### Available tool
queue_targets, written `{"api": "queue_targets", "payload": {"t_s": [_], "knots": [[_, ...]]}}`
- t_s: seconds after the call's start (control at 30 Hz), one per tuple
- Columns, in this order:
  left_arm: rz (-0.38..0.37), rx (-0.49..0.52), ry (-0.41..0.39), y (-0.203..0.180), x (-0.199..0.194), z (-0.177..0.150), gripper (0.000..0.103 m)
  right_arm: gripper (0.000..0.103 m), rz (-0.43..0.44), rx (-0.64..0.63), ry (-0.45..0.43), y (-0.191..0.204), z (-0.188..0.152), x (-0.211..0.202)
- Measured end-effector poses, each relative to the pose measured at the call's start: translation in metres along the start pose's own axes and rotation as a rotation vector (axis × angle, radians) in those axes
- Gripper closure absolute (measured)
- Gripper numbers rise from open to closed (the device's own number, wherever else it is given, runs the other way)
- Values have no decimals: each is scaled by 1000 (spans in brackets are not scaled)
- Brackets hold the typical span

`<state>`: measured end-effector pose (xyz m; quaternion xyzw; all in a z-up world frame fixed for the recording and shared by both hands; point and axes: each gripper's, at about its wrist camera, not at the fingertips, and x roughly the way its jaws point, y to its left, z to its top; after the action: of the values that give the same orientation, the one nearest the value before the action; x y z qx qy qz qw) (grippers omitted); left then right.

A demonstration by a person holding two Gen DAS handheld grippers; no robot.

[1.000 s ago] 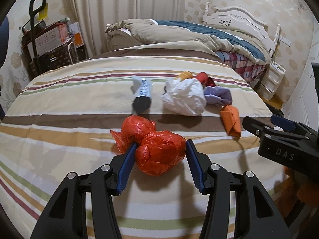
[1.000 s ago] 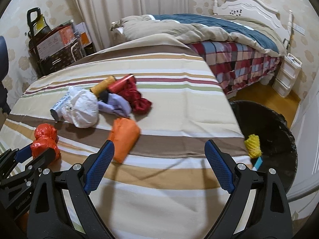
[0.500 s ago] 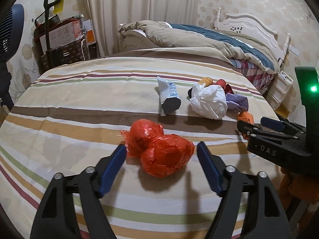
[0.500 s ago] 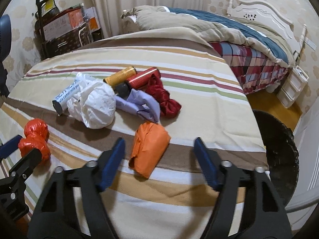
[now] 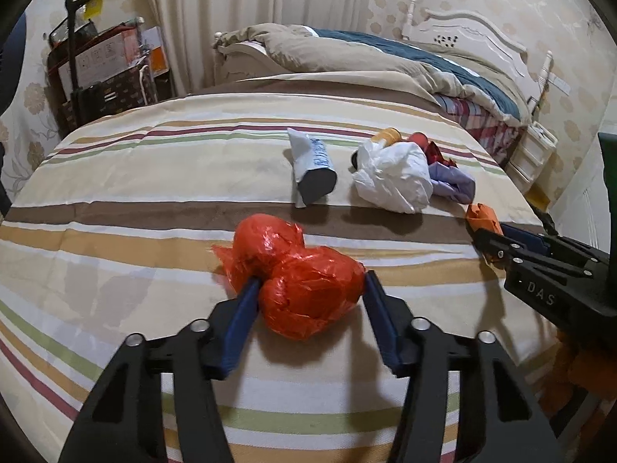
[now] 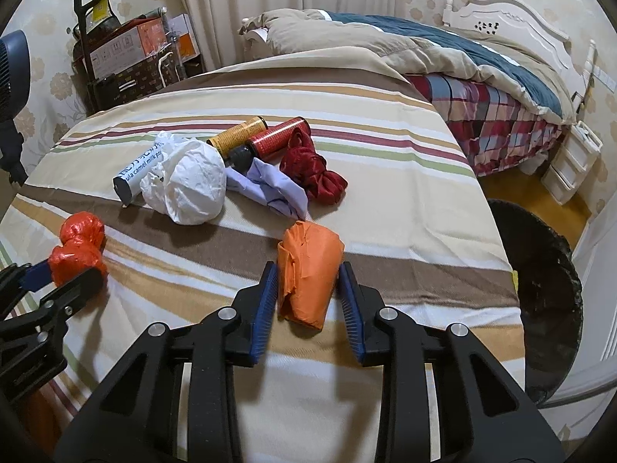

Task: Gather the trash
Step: 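Carry the red and orange bags over the black bin and open both tools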

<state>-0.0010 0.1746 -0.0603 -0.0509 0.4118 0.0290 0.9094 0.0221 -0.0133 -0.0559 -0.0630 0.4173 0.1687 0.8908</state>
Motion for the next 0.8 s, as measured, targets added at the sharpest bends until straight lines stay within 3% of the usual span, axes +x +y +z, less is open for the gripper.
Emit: {"api": "queue_targets", "payload": {"t_s": [0.47, 0.8], "knots": [[-1, 11, -75, -12, -18, -5, 56, 72, 7, 35, -47, -20, -19, -26], [-70, 62, -134, -60, -27, 3, 56, 72, -30, 107, -113, -57, -27, -58]]}}
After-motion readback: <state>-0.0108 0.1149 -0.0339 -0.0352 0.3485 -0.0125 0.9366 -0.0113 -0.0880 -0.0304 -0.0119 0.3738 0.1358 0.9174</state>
